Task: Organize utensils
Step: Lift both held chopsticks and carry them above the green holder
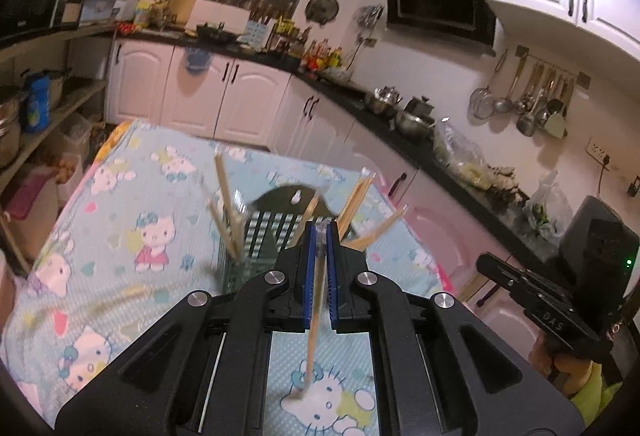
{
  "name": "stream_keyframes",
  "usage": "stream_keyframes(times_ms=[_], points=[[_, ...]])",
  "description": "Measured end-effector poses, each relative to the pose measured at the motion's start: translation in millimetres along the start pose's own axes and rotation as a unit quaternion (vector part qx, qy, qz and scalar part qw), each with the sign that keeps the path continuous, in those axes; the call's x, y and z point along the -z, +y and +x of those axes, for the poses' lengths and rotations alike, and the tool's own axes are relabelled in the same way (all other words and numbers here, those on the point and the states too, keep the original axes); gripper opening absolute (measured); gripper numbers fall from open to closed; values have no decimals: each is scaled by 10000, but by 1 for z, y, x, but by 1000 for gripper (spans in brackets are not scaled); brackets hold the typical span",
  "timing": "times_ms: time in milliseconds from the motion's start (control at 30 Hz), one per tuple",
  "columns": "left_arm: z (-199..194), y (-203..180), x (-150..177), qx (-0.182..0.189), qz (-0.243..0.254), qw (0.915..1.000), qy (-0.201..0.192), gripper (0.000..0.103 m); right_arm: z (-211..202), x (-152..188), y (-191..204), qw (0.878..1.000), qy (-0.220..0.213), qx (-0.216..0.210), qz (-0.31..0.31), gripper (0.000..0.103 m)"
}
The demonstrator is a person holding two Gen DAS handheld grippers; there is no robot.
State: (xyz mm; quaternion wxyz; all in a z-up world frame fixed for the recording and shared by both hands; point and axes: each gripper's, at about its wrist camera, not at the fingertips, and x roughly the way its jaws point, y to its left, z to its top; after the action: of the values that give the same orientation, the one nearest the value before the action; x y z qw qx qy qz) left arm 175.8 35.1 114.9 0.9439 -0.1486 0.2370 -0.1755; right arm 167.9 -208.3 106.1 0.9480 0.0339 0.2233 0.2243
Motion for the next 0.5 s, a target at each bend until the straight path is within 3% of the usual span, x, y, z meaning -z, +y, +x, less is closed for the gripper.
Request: stream_keyframes(times_ms=[500], points=[[-18,-29,-65,-8,478,9964,-701,0,4,-62,24,9974,-607,-157,-343,4]])
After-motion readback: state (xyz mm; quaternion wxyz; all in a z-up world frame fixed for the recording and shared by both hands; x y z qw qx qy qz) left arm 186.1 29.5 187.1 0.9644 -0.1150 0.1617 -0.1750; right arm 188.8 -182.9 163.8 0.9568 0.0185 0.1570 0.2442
